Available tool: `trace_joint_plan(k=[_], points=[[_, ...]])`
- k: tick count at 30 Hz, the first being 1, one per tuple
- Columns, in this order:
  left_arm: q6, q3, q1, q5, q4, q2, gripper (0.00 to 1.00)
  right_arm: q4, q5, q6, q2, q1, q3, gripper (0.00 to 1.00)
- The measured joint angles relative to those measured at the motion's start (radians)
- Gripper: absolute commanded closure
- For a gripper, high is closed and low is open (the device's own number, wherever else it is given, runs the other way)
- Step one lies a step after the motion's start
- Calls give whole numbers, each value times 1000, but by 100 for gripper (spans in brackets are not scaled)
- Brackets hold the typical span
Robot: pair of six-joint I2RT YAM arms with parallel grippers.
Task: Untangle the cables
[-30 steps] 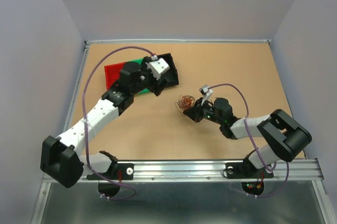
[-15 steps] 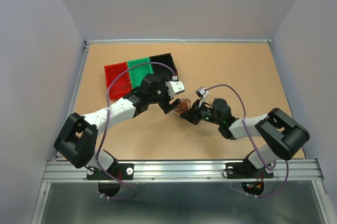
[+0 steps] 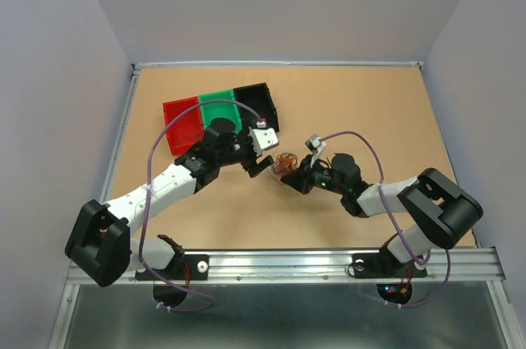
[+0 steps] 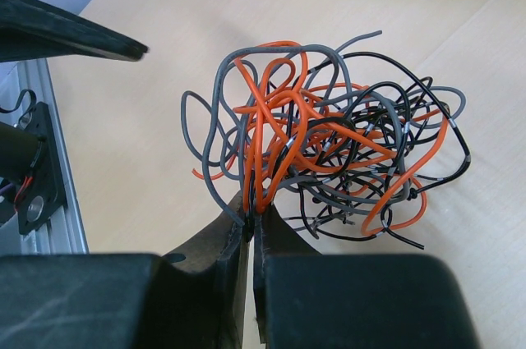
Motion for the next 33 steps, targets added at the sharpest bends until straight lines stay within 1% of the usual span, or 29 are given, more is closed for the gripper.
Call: trace_joint_plan(k=[6,11,13,15,16,17,18,19,20,23,24,26,27,29,31,32,33], points=[[50,-19,4,85,-20,-44,13,5,0,0,1,0,0,94],[95,-19,2,135,-53,-31,13,5,0,0,1,0,0,94],[103,-19,0,137,-51,-8,15,6,0,0,1,0,0,94],[105,-16,-10,130,-48,32,27,5,-2,0,1,0,0,94],[104,-13,-14,122,-48,53,36,6,-3,0,1,0,0,94],[105,-9,-20,113,-49,79,61,6,-3,0,1,0,0,94],[103,-3,-26,107,-51,106,74,6,-4,1,1,0,0,94],[108,10,-33,98,-51,142,95,6,-6,1,1,0,0,94],[100,21,-39,89,-51,167,100,10,-6,2,3,0,0,94],[98,42,-47,65,-50,210,100,17,-3,8,12,0,1,94],[93,42,-48,58,-50,208,100,18,6,13,15,0,1,94],[72,40,-37,54,-50,182,100,16,57,27,19,0,2,98],[49,38,-9,62,-51,139,100,4,113,37,19,0,5,100],[-10,37,72,91,-41,54,100,-25,216,66,21,-2,17,99],[-113,39,262,119,-6,-72,100,-51,322,127,20,-32,21,99],[-181,41,382,148,10,-132,100,-41,377,198,18,-63,22,99],[-240,40,472,154,15,-180,100,-29,391,217,9,-87,25,99]])
